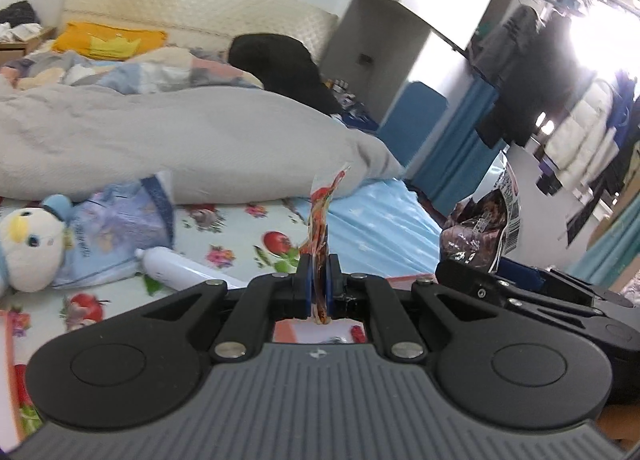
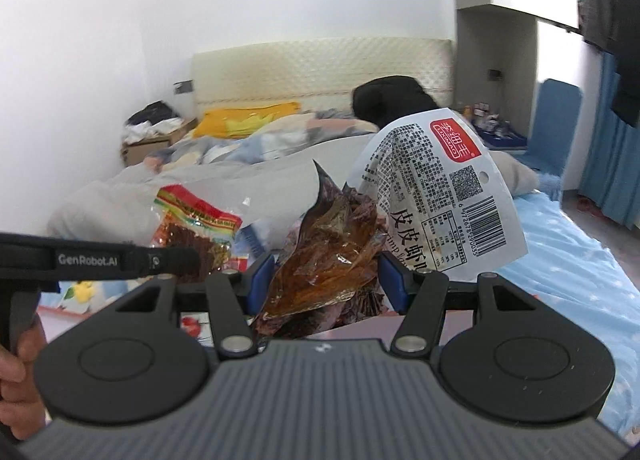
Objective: Organize snacks
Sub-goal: 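Carry both held packets over the pink box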
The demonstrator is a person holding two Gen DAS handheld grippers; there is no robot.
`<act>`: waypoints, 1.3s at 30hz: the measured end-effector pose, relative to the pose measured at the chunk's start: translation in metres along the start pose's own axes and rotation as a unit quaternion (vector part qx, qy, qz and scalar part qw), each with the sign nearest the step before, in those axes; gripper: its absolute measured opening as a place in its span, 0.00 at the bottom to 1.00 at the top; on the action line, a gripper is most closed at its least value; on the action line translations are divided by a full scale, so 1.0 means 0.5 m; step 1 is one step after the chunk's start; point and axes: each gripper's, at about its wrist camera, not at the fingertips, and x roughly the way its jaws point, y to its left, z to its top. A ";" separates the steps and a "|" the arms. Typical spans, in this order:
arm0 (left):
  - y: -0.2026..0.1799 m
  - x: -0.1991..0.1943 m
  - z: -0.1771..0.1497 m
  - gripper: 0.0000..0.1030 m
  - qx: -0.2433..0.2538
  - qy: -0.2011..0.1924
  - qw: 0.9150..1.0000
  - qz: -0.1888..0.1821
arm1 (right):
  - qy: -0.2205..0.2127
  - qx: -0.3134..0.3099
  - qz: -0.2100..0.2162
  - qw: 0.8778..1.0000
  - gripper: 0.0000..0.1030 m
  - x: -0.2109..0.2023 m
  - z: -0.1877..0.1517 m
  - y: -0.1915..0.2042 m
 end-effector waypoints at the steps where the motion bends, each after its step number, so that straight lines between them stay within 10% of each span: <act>1: -0.008 0.010 0.000 0.07 0.001 0.005 1.000 -0.005 | 0.003 0.001 -0.007 1.000 0.58 0.002 -0.002 -0.011; 23: -0.096 0.324 -0.140 0.07 0.051 0.168 0.984 -0.009 | 0.150 0.064 -0.072 0.984 0.58 0.125 -0.195 -0.179; 39: -0.090 0.377 -0.170 0.08 0.059 0.210 0.976 -0.019 | 0.171 0.096 -0.093 0.976 0.60 0.149 -0.225 -0.206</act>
